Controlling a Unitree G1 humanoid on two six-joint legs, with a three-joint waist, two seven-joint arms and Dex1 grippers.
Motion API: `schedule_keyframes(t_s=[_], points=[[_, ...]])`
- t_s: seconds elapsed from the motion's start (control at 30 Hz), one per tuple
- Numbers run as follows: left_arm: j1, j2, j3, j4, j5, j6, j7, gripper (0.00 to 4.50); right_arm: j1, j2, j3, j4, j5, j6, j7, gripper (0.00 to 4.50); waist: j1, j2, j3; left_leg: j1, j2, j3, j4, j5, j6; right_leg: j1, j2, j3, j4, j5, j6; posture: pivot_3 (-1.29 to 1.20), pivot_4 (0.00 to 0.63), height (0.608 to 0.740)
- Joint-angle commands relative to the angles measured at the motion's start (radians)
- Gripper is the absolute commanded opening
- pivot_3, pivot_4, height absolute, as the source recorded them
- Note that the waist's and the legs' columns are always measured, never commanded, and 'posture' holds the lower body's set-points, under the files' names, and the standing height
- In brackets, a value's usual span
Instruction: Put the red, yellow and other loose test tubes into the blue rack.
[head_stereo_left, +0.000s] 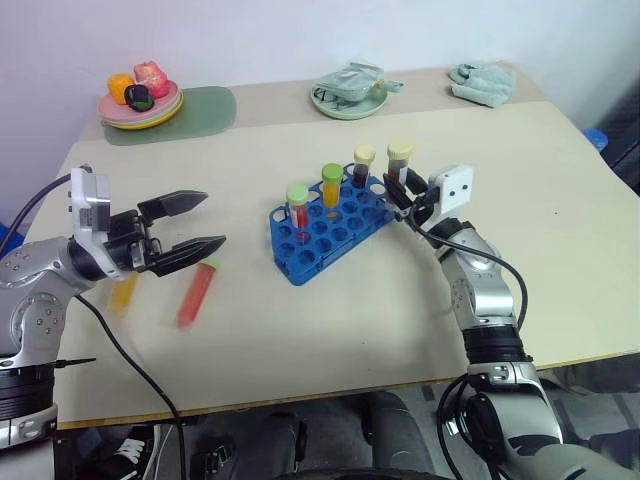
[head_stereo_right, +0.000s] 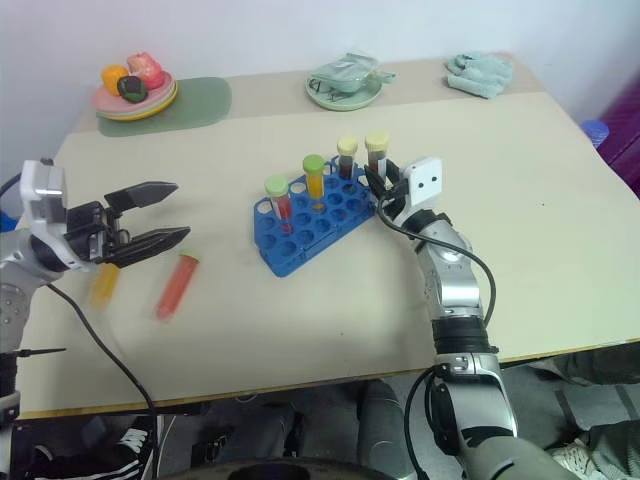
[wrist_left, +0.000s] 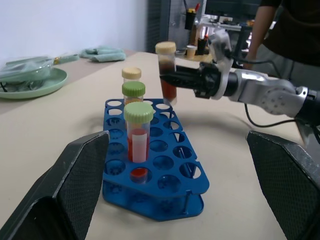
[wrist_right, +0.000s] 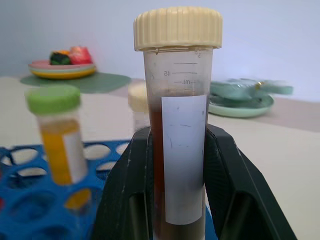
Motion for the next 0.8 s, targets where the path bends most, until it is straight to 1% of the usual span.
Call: schedule_keyframes(t_s=[0.03,0.4,0.8], points=[[0.008,0.02,0.04,-0.042,-0.014,0.006,0.009,4.5,-0.04,0.011,0.007,0.025,-0.007,-0.071,-0.01,0.74,-0.008,0.0,0.0,0.0,0.0,0.0,0.0,0.0,0.0,0.0,0.0,0.0,0.0,0.0,0.0,0.0,0.15,0.74],[0.028,0.027,0.056,-0.052,-0.018,0.012,0.008,4.5,-0.037,0.057,0.059,0.011,-0.017,-0.086,-0.029,0.74,-0.014,0.0,0.0,0.0,0.001,0.0,-0.001,0.0,0.0,-0.001,0.001,0.0,0.0,0.0,0.0,0.0,0.15,0.74],[0.03,0.02,0.057,-0.049,-0.009,0.004,0.002,4.5,-0.066,0.013,0.059,0.114,-0.055,-0.152,-0.04,0.74,-0.013,0.0,0.0,0.0,0.001,0.0,0.0,0.0,0.0,0.0,0.001,0.0,0.0,0.0,0.0,0.0,0.15,0.74]])
